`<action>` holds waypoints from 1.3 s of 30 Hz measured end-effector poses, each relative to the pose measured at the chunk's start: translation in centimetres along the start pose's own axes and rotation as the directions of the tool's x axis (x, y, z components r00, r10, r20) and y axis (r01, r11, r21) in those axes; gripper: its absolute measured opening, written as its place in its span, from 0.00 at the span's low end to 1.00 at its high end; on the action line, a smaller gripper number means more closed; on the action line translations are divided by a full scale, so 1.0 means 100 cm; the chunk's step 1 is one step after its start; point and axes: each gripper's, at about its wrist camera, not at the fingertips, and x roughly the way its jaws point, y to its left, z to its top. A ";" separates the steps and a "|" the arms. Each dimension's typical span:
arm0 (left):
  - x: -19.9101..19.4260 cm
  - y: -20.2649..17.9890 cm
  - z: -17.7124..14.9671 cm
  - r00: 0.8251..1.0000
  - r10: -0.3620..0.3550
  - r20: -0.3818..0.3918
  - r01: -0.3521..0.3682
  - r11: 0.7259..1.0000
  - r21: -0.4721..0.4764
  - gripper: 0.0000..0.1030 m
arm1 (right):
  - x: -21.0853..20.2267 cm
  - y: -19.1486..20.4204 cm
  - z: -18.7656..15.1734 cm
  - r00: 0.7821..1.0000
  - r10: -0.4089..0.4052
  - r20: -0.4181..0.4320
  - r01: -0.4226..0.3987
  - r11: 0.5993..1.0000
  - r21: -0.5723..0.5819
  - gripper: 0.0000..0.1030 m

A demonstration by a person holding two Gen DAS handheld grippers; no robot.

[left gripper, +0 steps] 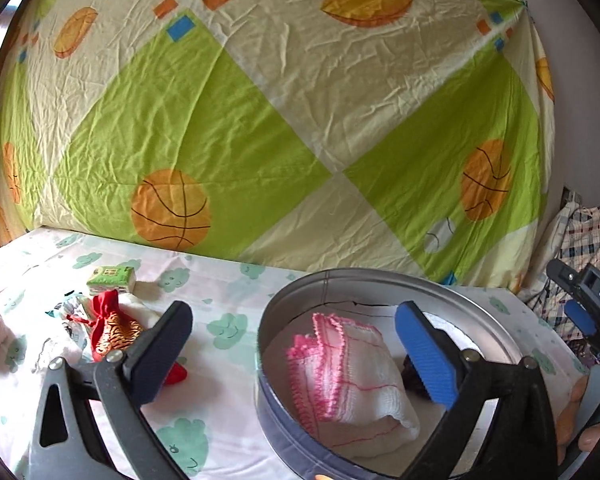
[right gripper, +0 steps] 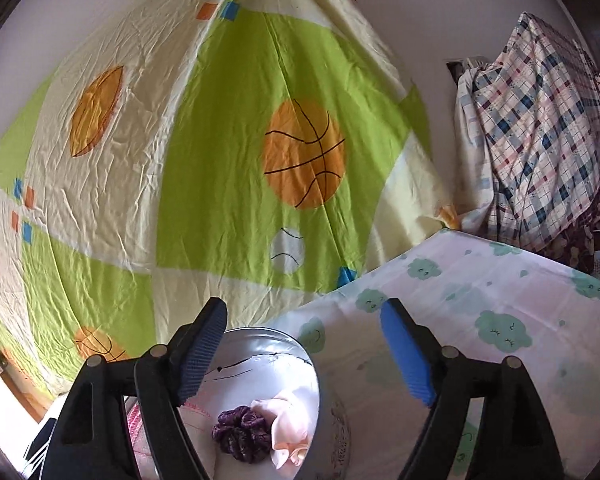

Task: Organize soft objects
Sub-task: 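Withdraw both tools from the tin toward the red pouch and plastic bag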

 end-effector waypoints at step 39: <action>-0.023 0.038 -0.016 0.991 0.134 0.025 -0.136 0.988 0.068 1.00 | -0.060 0.059 -0.050 0.977 -0.077 0.199 0.113 0.977 -0.180 0.80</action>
